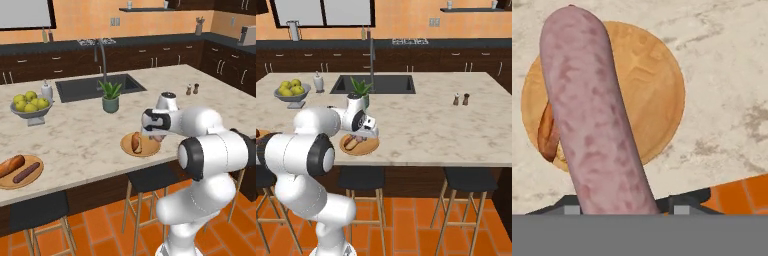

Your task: Place one bun and one sausage from the bowl on each plate.

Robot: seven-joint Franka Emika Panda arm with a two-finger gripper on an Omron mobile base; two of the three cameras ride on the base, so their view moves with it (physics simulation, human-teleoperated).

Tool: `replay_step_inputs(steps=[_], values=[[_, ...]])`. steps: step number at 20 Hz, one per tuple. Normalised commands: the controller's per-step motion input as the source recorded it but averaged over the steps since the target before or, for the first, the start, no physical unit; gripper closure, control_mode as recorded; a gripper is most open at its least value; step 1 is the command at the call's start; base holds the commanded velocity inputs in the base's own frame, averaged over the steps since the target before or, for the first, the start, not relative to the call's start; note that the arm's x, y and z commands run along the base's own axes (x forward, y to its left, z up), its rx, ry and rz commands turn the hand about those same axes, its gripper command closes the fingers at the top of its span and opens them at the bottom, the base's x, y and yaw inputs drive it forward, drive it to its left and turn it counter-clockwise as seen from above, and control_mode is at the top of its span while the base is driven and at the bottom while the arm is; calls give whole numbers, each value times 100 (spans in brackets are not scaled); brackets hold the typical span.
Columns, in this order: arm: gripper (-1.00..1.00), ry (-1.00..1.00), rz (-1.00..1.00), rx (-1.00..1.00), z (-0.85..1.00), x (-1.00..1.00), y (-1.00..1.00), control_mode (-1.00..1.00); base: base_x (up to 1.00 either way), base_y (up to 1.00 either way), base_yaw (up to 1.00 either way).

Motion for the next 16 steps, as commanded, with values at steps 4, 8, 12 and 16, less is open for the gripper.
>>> replay_step_inputs(steps=[4,8,12,16], values=[[100,-10,-14,0,-74,39,0,-100,0,0,0],[100,-2,-12,0,-45,49,0,-100,0,0,0],[-100,-2,-11,0,-43,47,0,-100,0,0,0],[-100,-7,-10,0,-16,14,0,-100,0,0,0]])
